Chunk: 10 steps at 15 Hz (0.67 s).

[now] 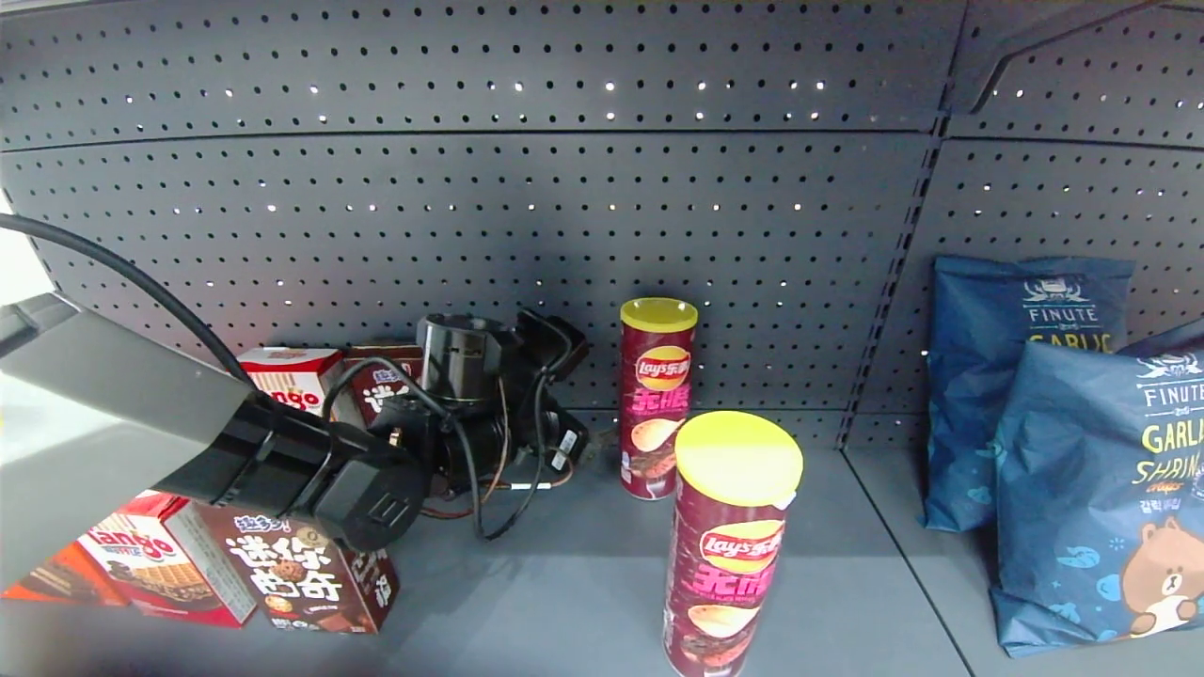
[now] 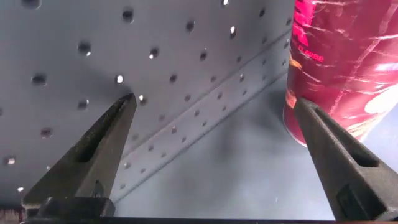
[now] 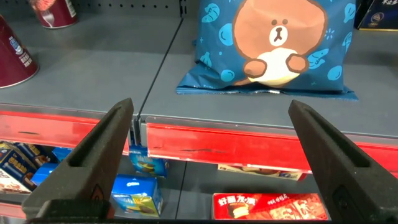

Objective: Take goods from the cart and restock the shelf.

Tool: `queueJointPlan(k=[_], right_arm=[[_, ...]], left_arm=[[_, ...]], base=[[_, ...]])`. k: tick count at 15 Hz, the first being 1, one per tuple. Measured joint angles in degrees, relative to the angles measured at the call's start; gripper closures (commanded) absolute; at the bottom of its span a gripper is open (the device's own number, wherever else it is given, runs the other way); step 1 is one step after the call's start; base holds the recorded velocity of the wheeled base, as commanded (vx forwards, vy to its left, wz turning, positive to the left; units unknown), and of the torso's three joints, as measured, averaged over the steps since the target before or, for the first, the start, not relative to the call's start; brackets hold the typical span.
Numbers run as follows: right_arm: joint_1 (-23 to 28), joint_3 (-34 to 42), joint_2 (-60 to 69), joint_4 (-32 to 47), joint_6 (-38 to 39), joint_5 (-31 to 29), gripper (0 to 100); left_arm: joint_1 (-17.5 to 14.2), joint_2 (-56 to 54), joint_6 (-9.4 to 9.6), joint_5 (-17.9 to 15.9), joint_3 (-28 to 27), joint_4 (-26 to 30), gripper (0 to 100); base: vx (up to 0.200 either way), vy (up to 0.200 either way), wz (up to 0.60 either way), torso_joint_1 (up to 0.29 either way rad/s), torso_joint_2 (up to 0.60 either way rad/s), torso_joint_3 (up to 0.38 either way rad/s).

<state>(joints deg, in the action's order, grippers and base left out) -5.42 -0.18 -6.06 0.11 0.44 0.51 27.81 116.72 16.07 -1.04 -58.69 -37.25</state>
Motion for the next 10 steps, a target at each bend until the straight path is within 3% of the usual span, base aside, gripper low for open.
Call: queueJointPlan(k=[10], right_arm=[[0.0,0.0,0.0,0.0,0.0,0.0,0]], left_arm=[[1.5,1.9,0.02,0.1,-2.0,0.1,0]], base=[[0.0,0.0,0.0,0.0,0.0,0.0]])
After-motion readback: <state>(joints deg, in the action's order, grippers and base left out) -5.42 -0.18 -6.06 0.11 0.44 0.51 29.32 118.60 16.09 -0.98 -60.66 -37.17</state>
